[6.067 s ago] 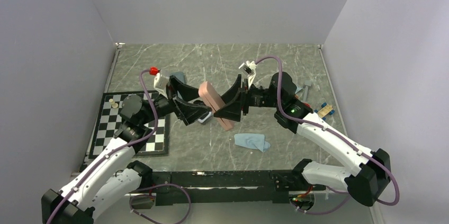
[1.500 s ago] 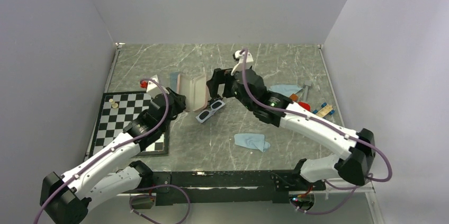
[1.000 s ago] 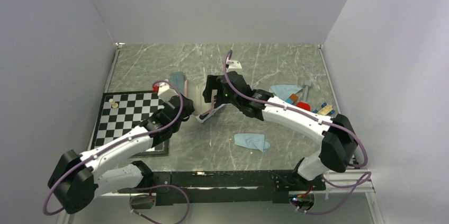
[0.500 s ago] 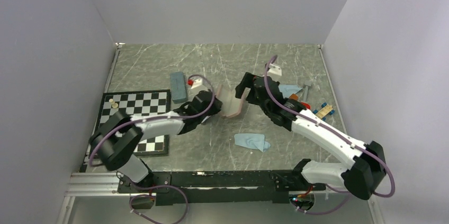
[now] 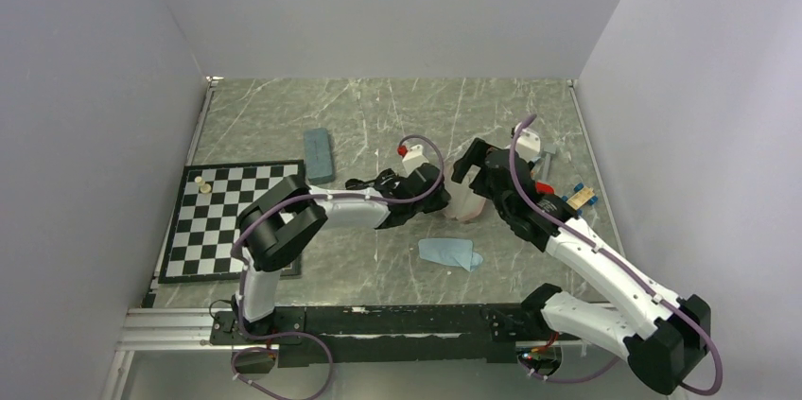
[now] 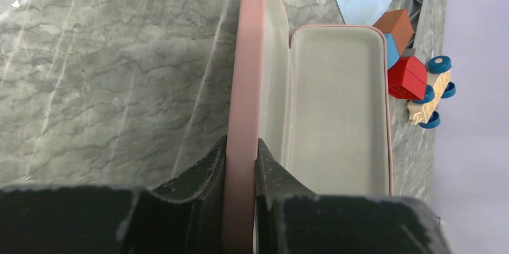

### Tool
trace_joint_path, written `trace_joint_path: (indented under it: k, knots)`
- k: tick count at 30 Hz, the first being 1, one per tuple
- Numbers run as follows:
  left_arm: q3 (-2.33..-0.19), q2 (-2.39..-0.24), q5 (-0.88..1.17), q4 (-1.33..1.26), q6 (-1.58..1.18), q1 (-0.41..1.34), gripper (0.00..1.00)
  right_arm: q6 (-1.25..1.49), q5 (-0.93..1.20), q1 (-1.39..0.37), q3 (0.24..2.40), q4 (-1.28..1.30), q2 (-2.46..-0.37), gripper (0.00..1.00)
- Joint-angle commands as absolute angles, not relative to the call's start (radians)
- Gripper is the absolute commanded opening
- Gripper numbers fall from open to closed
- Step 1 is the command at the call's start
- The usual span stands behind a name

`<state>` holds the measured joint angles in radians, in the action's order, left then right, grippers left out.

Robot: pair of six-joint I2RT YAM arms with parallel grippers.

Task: Organize the sunglasses
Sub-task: Place the opened sunglasses case at the center of the board.

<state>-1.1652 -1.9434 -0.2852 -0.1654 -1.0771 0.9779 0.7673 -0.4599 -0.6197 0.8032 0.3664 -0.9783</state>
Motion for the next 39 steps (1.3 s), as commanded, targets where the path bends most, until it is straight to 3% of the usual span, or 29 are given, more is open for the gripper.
trace_joint_path:
  k: [1, 6, 12, 15, 22, 28, 39]
  knots:
    - [-1.227, -1.969, -0.298, -0.044, -1.144, 0.987, 0.06, 0.768, -0.504, -0.599, 0.790, 0.390, -0.910, 1.00]
    - [-1.250, -1.981, -0.322, 0.142, -1.172, 0.994, 0.16, 0.764, -0.518, -0.581, 0.770, 0.392, -0.872, 1.00]
    - [-1.268, -1.965, -0.336, 0.278, -1.161, 0.996, 0.44, 0.761, -0.519, -0.572, 0.759, 0.391, -0.859, 1.00]
    - [-1.283, -1.972, -0.336, 0.320, -1.151, 0.997, 0.51, 0.758, -0.517, -0.568, 0.760, 0.391, -0.858, 1.00]
    - [-1.326, -1.970, -0.364, 0.438, -1.148, 0.997, 0.57, 0.758, -0.503, -0.563, 0.751, 0.389, -0.855, 1.00]
    - [-1.309, -1.929, -0.412, 0.445, -1.126, 0.993, 0.74, 0.752, -0.493, -0.560, 0.755, 0.386, -0.867, 1.00]
    - [-1.367, -1.951, -0.404, 0.381, -0.993, 0.971, 0.76, 0.722, -0.471, -0.558, 0.744, 0.363, -0.873, 1.00]
